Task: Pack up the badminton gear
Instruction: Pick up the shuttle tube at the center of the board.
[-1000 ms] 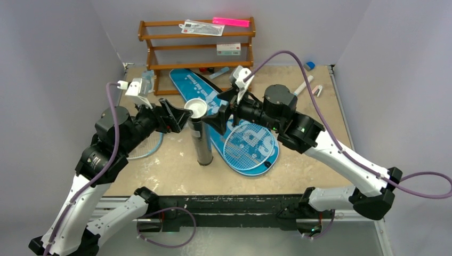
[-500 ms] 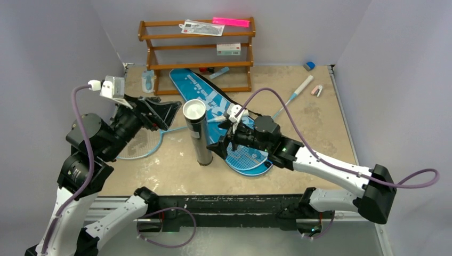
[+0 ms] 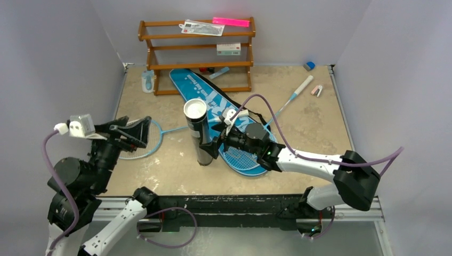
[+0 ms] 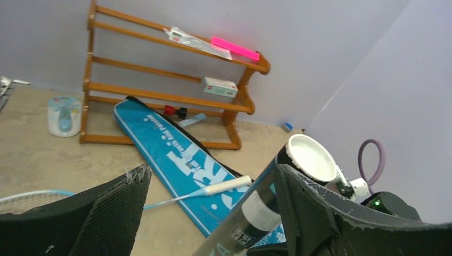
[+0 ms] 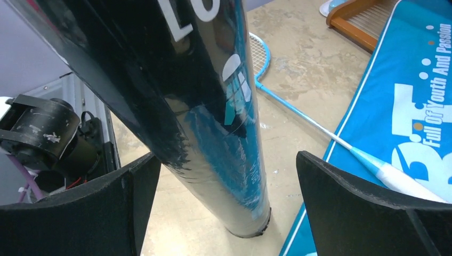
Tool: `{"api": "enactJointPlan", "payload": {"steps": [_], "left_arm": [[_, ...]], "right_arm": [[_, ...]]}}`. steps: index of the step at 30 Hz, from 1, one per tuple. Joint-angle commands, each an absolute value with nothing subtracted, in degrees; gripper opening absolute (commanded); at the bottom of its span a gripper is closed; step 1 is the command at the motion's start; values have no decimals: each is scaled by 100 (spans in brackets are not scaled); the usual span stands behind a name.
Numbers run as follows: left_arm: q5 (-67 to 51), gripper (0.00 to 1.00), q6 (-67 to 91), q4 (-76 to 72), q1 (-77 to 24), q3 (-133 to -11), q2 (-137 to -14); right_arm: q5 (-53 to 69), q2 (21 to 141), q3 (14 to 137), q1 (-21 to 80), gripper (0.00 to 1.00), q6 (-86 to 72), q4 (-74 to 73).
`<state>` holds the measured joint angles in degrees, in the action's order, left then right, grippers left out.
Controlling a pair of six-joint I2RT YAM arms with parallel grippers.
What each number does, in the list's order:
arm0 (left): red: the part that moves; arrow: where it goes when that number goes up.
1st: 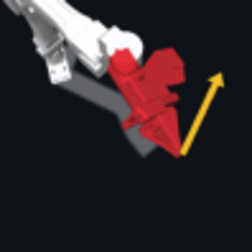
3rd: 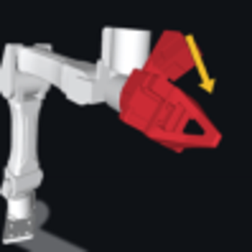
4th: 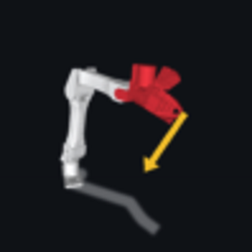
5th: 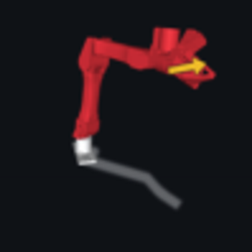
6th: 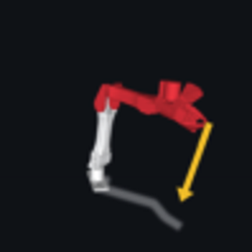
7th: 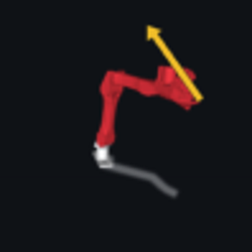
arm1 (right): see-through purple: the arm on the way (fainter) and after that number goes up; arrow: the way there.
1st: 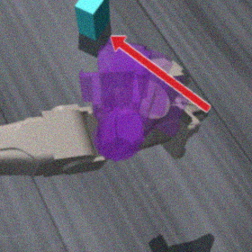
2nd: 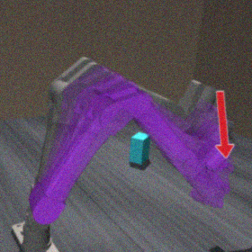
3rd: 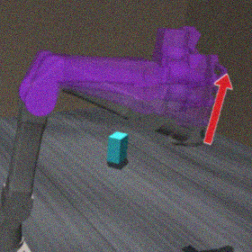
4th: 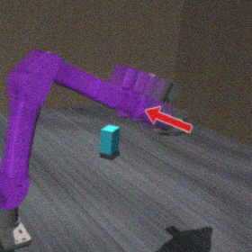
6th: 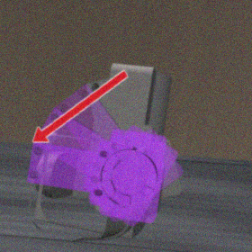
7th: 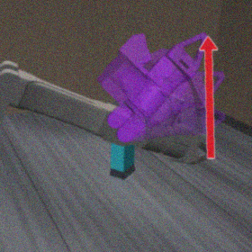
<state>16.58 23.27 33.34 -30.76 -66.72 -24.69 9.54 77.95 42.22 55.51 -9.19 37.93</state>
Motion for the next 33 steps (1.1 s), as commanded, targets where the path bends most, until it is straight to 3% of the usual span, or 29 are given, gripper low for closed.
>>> {"api": "enactJointPlan", "payload": {"steps": [1, 11, 17, 21, 26, 33], "left_arm": [[2312, 83, 2269, 3332, -3065, -6214, -1986], [2573, 83, 2265, 3338, -3059, -5294, -1499], [2683, 83, 2116, 3341, -3063, -5097, -1453], [2729, 83, 2035, 3323, -3061, -4986, -1420], [2706, 83, 1966, 3293, -3065, -4914, -1477], [2422, 83, 2004, 3225, -3059, -4896, -1734]], "right_arm": [[995, 8049, 4252, 5625, 99, -855, 4743], [608, 8552, 4634, 5850, 97, -475, 4766], [653, 8621, 4862, 5854, 73, -513, 4593], [410, 8420, 4947, 5847, 49, -481, 4303], [152, 7861, 5862, 5834, 38, -331, 2126], [-768, 7840, 8080, 5276, 37, -336, -1571]]}}
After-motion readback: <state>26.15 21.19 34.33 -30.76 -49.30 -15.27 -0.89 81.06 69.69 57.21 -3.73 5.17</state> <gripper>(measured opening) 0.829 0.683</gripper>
